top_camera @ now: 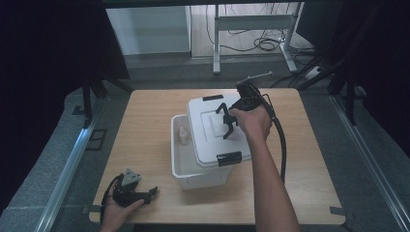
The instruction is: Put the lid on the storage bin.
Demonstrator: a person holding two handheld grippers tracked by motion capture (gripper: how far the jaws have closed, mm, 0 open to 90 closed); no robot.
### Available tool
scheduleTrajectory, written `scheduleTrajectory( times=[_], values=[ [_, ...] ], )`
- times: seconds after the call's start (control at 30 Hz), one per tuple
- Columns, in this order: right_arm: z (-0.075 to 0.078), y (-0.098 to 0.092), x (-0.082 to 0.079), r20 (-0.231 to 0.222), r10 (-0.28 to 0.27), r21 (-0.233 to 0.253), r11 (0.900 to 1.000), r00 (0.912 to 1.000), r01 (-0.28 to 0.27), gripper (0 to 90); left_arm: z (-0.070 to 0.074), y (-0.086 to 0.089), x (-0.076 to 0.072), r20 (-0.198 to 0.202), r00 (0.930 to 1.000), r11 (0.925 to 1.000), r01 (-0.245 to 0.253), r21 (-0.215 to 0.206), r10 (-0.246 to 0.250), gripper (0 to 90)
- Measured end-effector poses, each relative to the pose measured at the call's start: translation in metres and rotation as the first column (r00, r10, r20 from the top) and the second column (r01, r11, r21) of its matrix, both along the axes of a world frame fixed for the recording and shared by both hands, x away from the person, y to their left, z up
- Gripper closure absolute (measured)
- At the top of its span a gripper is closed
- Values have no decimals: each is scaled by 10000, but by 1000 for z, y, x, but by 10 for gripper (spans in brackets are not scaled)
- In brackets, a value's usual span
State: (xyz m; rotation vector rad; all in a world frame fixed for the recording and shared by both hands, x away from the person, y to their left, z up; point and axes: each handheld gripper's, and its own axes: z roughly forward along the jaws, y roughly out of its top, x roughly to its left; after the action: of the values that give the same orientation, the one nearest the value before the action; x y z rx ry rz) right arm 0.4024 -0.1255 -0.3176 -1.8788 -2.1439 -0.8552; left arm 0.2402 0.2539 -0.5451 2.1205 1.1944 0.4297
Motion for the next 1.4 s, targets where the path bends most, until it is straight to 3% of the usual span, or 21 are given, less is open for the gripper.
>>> scheduleTrajectory(
  times=[0.77,1.03,1.4],
  values=[
    [-2,32,-9,-145,-45,260,9997,9999,49,848,0,0,0,21,10000,10000,5,-7,-5,118],
    [-10,48,-10,-348,132,276,9995,9993,-123,848,0,0,0,19,10000,10000,8,-2,-8,119],
    [-18,57,-14,-623,-110,477,9988,9980,139,846,0,0,0,22,10000,10000,9,9,-9,119]
  ],
)
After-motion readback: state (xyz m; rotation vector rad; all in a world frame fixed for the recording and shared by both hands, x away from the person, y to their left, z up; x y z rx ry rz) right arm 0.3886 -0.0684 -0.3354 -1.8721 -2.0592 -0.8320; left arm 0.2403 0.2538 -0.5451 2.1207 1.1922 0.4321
